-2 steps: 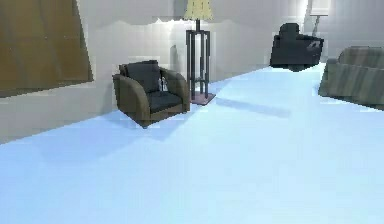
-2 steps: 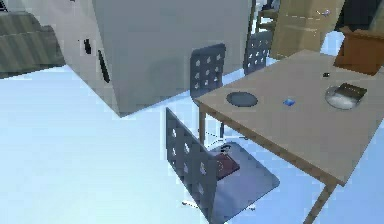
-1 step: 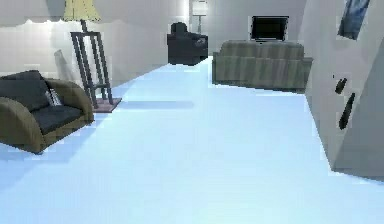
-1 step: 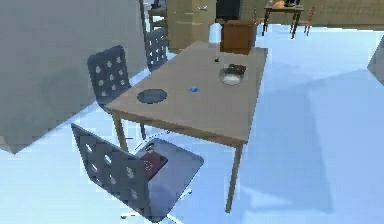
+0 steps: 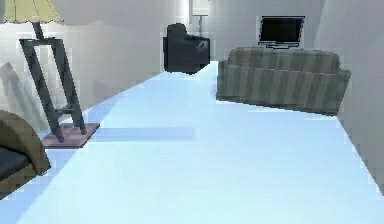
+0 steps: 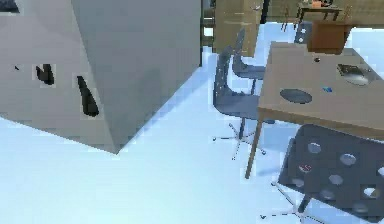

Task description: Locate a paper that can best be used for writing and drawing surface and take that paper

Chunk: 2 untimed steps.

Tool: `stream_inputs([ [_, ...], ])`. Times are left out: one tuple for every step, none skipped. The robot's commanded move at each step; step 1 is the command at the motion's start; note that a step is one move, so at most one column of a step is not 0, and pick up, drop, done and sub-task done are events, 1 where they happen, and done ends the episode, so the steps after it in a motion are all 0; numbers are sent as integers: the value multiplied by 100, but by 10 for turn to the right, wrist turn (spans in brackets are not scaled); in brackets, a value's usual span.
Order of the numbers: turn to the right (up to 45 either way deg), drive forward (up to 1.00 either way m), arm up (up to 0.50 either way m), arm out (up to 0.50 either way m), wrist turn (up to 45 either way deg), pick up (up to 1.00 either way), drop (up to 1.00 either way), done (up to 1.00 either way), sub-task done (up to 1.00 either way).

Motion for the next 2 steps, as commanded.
stream_inputs([
  [0,100,0,0,0,0,0,0,0],
  [0,100,0,0,0,0,0,0,0],
])
